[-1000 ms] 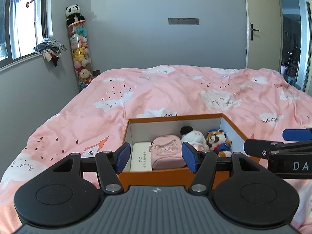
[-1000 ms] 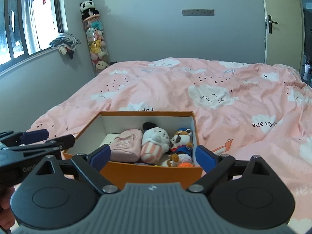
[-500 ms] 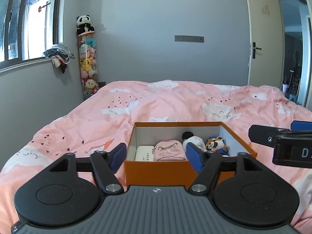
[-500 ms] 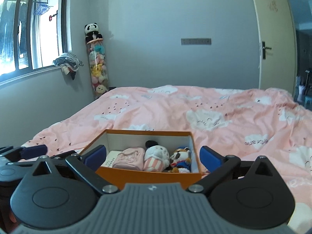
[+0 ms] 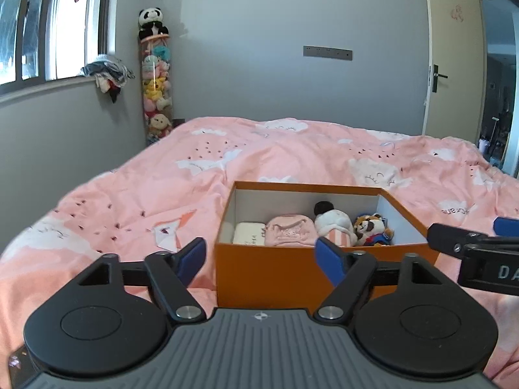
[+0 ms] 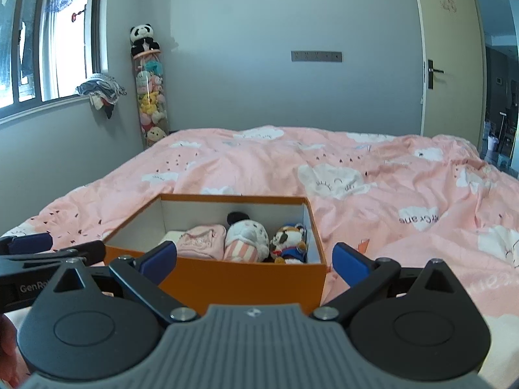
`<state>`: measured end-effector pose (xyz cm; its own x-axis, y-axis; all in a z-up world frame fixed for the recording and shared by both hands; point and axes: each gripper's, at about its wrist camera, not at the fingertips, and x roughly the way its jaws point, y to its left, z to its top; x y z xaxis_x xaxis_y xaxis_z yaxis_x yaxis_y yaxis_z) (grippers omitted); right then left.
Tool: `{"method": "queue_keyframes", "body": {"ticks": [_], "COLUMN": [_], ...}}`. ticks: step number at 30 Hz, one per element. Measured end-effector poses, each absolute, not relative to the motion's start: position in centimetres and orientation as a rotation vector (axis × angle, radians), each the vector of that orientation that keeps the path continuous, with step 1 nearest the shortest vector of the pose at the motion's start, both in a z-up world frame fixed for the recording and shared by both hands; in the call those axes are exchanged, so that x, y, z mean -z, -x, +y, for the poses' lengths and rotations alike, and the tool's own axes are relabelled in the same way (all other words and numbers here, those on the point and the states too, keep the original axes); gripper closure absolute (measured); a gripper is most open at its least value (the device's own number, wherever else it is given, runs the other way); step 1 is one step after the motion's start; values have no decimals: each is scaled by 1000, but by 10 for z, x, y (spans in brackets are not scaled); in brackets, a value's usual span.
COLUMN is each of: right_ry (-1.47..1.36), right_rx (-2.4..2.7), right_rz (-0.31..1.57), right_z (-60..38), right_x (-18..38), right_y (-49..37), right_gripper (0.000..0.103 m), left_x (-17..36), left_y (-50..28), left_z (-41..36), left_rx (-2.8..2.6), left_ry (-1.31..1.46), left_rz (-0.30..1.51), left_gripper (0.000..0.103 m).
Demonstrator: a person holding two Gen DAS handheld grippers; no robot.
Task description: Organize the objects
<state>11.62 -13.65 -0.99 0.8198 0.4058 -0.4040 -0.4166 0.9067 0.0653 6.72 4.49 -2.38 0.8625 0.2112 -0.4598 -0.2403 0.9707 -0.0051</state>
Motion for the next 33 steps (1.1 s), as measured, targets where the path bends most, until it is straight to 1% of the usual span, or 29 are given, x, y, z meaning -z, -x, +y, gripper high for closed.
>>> {"method": "queue_keyframes", "body": {"ticks": [5,8,14,18,33], "right_ry": [22,22,25,27,14], "right_rx": [-416,-408,-417,-420,-426], "right_rz": [452,452,453,469,481], "right_z": [-135,-135,-131,-129,-128], "right_x": [22,26,32,37,42], "right_y": [-125,-129,-135,-141,-146], "right_gripper": [1,1,1,1,1], "left_x": [33,36,46,52,57], "left_y": [-73,-75,-82,-87,-91], "left_z": [51,52,51,51,47], "left_rx": [-205,-215,-219,-218,-216], "left_ry": [118,111,93,90,66], "left_rz": [542,527,507,535,573], "left_gripper": [14,11,11,15,15]}}
